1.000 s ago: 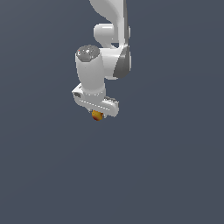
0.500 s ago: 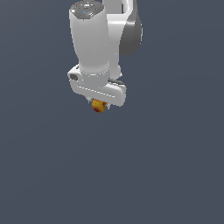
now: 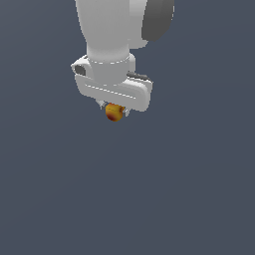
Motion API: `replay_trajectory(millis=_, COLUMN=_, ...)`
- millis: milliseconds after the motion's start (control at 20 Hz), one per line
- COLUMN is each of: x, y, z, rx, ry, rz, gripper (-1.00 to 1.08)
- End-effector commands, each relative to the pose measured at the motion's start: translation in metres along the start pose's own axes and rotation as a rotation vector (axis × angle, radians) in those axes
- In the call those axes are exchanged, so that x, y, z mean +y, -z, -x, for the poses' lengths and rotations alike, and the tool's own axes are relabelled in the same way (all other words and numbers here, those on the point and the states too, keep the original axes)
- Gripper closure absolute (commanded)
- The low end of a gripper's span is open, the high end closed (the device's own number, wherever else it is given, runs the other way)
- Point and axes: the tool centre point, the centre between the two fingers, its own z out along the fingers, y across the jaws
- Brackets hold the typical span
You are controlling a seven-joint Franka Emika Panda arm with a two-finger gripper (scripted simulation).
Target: Pick up the object and move it to a goal position.
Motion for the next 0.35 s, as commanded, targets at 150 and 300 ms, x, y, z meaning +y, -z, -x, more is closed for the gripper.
replay_trajectory(millis=150, x=-0.0039, y=0.0125, z=-0.0037, rx=0.000, ry=0.000, rz=0.000, gripper=1.08)
replay_trajectory(millis=300, x=-0.0043, y=0.0134, z=-0.0044, rx=0.000, ry=0.000, rz=-0.001, gripper=1.08)
